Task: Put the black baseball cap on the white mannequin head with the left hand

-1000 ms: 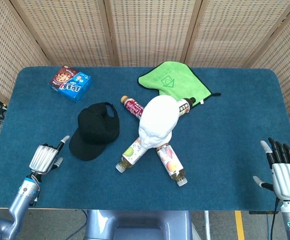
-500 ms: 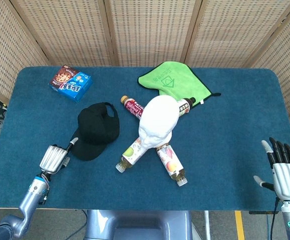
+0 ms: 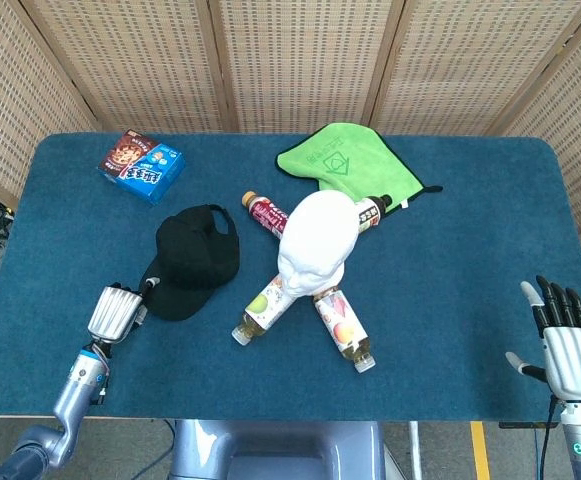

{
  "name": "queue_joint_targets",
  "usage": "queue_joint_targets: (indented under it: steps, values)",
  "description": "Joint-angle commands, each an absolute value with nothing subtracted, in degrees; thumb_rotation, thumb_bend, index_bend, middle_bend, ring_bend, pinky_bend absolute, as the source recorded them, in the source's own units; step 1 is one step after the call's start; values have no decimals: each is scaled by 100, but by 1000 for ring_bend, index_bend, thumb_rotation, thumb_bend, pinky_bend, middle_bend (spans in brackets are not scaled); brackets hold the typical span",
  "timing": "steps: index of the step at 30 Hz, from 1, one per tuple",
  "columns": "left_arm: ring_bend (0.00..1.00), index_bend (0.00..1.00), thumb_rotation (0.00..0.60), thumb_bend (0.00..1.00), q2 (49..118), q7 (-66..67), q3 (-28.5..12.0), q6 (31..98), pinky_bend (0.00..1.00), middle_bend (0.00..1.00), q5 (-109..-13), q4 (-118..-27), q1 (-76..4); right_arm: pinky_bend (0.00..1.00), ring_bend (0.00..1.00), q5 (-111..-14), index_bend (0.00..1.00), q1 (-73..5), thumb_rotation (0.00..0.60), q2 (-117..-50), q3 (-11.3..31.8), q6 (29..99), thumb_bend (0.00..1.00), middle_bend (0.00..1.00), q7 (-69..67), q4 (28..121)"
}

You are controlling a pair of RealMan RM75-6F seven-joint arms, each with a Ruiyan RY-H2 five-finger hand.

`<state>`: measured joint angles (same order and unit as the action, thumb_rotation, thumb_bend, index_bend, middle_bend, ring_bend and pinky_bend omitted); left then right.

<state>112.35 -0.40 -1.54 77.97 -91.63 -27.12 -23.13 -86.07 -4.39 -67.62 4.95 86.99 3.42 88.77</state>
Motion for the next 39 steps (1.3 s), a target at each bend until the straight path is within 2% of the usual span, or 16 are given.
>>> queue_joint_targets:
  steps: [1, 8, 17, 32, 39]
  values:
    - [788, 288, 600, 405, 11403, -150, -164, 7826, 684, 834, -9145, -2468, -2364, 0, 0, -8608, 67, -441, 600, -6763, 494, 8696, 33, 0, 343, 8874]
    - [790, 285, 600, 401, 11651, -211, -112, 7848, 684, 836, -9160, -1999, -2455, 0, 0, -8624, 67, -444, 600, -6782, 492, 8703, 34, 0, 346, 8862]
    - [816, 273, 600, 395, 12007, -204, 59, 8495, 698, 862, -9373, -1241, -2528, 0, 0, -8678, 67, -450, 600, -6818, 491, 8743, 33, 0, 322, 8808]
    - [870, 316, 600, 396, 12218, -130, 94, 8258, 726, 916, -9286, -913, -2615, 0, 0, -8738, 68, -454, 600, -6850, 479, 8778, 34, 0, 316, 8777]
    - [901, 295, 600, 397, 12227, 60, 151, 8372, 745, 948, -9321, -828, -2702, 0, 0, -8759, 73, -455, 600, -6862, 478, 8796, 33, 0, 294, 8749]
